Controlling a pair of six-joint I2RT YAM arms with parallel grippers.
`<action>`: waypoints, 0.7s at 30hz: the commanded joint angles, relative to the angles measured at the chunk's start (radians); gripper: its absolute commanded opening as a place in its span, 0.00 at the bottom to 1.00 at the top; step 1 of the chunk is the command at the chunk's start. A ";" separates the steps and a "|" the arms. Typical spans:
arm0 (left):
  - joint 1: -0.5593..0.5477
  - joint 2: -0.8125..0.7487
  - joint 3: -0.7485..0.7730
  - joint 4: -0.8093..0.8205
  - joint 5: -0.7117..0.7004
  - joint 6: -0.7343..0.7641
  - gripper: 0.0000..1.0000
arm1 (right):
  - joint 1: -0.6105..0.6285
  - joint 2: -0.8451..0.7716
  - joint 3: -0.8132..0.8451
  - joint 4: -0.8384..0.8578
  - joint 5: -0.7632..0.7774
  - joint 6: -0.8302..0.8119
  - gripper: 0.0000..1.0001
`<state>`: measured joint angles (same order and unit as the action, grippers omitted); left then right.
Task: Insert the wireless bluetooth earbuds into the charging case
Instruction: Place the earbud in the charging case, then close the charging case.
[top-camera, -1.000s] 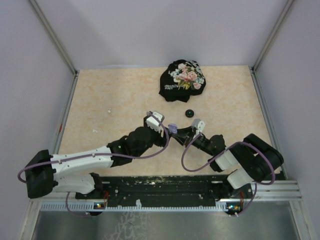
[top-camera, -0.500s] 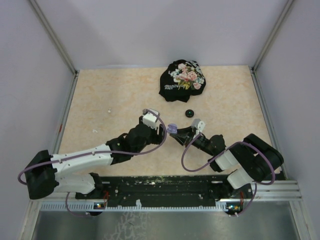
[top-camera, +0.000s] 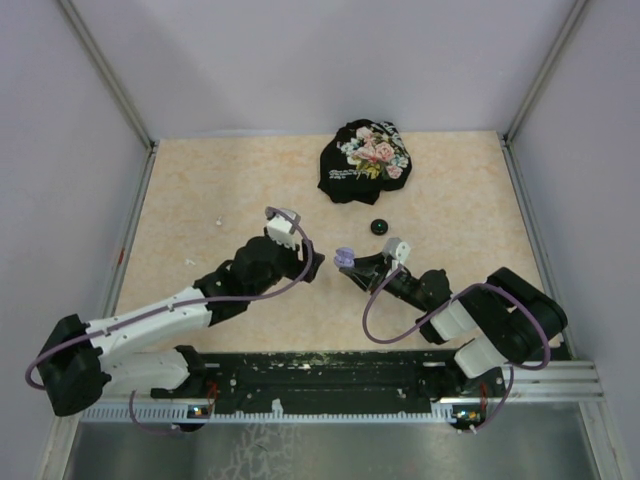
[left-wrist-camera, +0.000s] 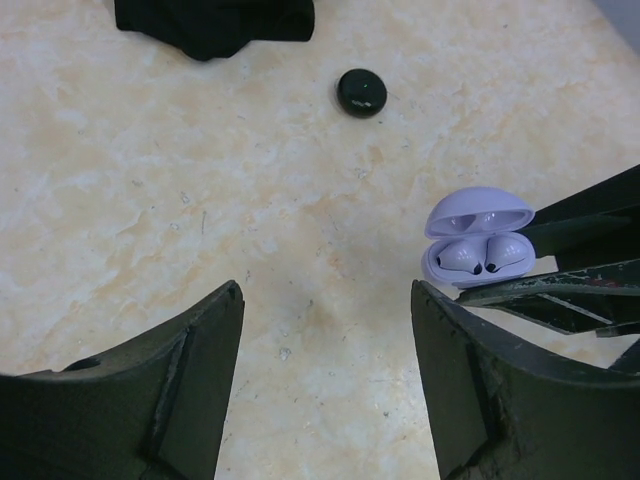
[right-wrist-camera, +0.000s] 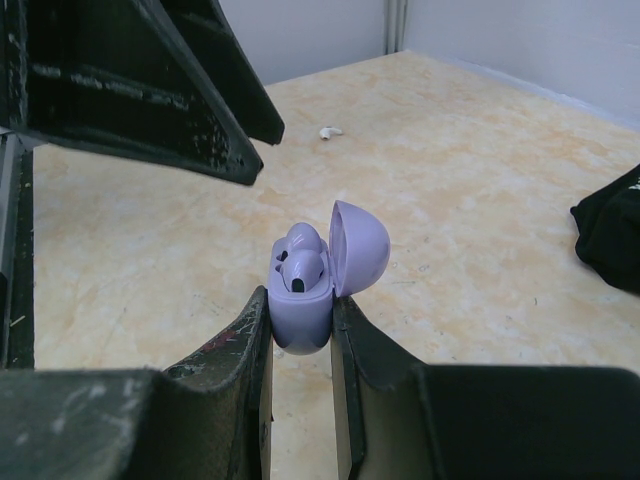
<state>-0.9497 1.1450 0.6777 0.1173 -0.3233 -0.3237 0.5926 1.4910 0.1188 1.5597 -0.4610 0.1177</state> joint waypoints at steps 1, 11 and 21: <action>0.070 -0.077 -0.028 0.091 0.219 0.008 0.74 | 0.003 -0.031 0.016 0.168 -0.012 0.018 0.00; 0.146 -0.054 -0.020 0.199 0.556 -0.062 0.89 | 0.003 -0.042 0.028 0.167 -0.073 0.039 0.00; 0.152 0.102 0.017 0.307 0.750 -0.145 0.93 | 0.010 -0.061 0.040 0.169 -0.139 0.063 0.00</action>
<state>-0.8040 1.2110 0.6598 0.3206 0.3046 -0.4145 0.5938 1.4551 0.1200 1.5612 -0.5556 0.1596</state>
